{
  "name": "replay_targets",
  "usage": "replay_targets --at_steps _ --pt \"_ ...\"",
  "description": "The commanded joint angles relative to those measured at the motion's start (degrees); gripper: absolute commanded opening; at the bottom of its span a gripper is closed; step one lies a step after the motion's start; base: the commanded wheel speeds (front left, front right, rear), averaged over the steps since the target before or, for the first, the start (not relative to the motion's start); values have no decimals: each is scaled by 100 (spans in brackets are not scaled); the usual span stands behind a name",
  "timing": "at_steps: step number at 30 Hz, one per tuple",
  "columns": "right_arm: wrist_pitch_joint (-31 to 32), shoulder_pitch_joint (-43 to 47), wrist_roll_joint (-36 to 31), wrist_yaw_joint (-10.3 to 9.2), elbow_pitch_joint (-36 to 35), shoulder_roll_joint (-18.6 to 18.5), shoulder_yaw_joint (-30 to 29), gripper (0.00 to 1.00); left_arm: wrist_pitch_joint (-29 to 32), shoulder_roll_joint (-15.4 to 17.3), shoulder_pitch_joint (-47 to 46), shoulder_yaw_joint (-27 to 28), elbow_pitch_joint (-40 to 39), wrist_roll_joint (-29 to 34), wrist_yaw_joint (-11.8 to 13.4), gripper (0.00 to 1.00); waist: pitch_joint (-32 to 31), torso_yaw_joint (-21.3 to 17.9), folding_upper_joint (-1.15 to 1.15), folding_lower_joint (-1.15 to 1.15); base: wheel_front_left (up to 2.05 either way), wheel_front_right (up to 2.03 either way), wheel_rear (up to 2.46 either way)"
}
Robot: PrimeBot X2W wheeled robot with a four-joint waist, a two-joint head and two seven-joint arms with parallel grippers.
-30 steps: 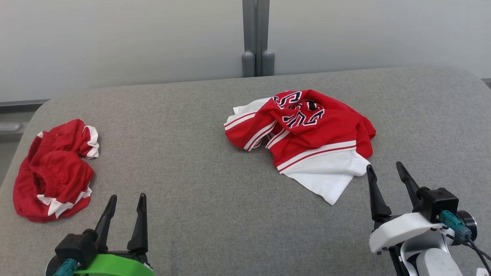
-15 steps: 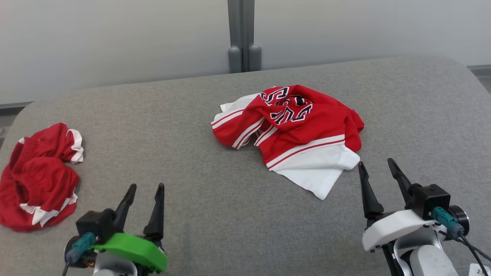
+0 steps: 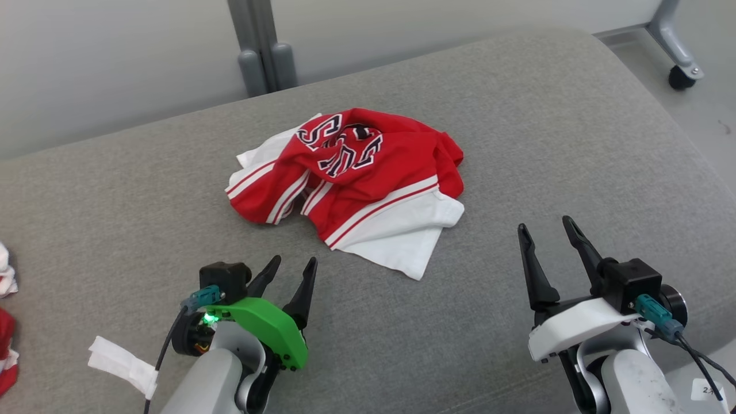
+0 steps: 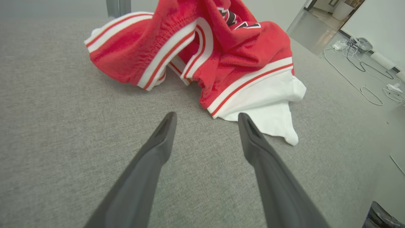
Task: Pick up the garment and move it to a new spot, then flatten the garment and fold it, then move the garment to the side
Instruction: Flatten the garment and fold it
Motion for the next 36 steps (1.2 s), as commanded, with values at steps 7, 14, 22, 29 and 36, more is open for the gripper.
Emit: replay_targets --at_steps 7,14,22,29,36 --pt "-147 -143 107 -2 94 -6 48 100 221 -183 -728 55 1136 -367 139 100 481 -925 0 0 0 0 0" --pt "-197 -186 125 -2 123 -7 70 100 239 -234 -1203 -44 1841 -480 389 100 563 -1067 0 0 0 0 0" --pt "-225 -227 122 -2 163 -7 67 100 156 -253 -1510 -302 2145 -848 461 0 587 -1068 0 0 0 0 0" --pt "-232 -131 122 -2 112 -8 -66 100 44 -249 -1424 -830 1878 -1226 285 0 587 -656 0 0 0 0 0" --pt "-181 -11 64 -2 36 -10 -195 100 -78 -9 -1035 -744 1399 -1409 188 0 500 15 0 0 0 0 0"
